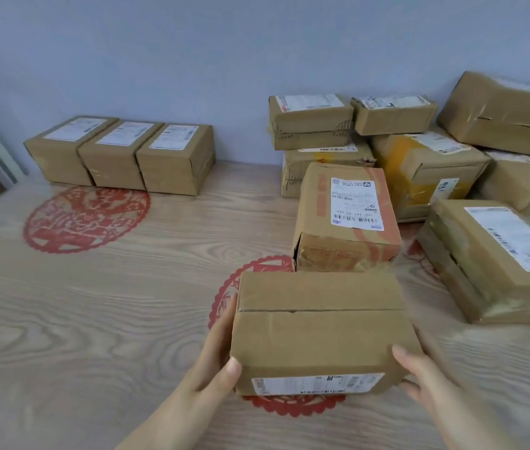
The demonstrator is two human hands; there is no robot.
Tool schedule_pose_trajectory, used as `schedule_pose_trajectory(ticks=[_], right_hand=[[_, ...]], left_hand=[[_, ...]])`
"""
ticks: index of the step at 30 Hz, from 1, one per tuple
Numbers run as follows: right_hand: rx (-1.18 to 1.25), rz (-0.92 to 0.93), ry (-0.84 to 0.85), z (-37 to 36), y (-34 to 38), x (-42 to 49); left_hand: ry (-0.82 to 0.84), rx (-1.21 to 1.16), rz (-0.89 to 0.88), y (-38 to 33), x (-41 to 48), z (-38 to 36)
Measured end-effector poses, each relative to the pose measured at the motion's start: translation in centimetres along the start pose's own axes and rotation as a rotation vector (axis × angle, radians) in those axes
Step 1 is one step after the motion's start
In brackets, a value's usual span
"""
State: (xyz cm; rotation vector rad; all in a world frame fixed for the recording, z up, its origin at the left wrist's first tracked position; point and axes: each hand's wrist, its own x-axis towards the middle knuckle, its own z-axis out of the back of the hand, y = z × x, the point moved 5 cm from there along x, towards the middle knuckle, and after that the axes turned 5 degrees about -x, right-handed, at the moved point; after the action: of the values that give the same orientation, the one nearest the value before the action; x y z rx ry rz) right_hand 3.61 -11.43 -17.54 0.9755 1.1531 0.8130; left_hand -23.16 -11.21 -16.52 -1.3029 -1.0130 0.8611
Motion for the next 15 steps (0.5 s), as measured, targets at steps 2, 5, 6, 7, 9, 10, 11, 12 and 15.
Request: schedule_pose_trajectory(ticks=[2, 5, 6, 7, 9, 10, 11, 12, 15], right_hand=[[-0.038, -0.04, 0.047, -0.1, 0.9, -1.2], [-0.009, -0.173, 0.093, -0.2, 2.9, -3.1], [0.015, -0.218, 0.105, -0.5, 3.3, -3.6], [0.037, -0.262, 0.109, -0.6, 3.9, -4.3], [0.037, -0.313, 0.101, -1.0, 5.0, -5.9], [0.022, -0.324, 0.083, -1.2, 5.5, -6.7], [-0.001, -0.337, 0.052, -1.4, 5.9, -7.5], [-0.025, -0.349, 0.019, -1.5, 6.1, -8.1], [-0.105, -0.368, -0.043, -1.9, 6.1, -9.6]], left_hand=[[0.002, -0.017, 0.119, -0.5, -0.2, 0.0], [-0.115, -0.083, 0.31, -2.1, -0.1, -0.2], [-0.147, -0.079, 0.347, -2.2, 0.0, -0.2], [-0.164, -0.091, 0.399, -2.9, 0.1, -0.4], [-0.173, -0.106, 0.487, -3.6, -0.1, -0.4], [-0.174, -0.095, 0.516, -4.1, -0.4, -0.6], [-0.176, -0.102, 0.538, -5.0, -0.8, -0.9], [-0.187, -0.099, 0.563, -5.5, -1.3, -1.0], [-0.164, -0.089, 0.625, -7.0, -2.3, -1.9]])
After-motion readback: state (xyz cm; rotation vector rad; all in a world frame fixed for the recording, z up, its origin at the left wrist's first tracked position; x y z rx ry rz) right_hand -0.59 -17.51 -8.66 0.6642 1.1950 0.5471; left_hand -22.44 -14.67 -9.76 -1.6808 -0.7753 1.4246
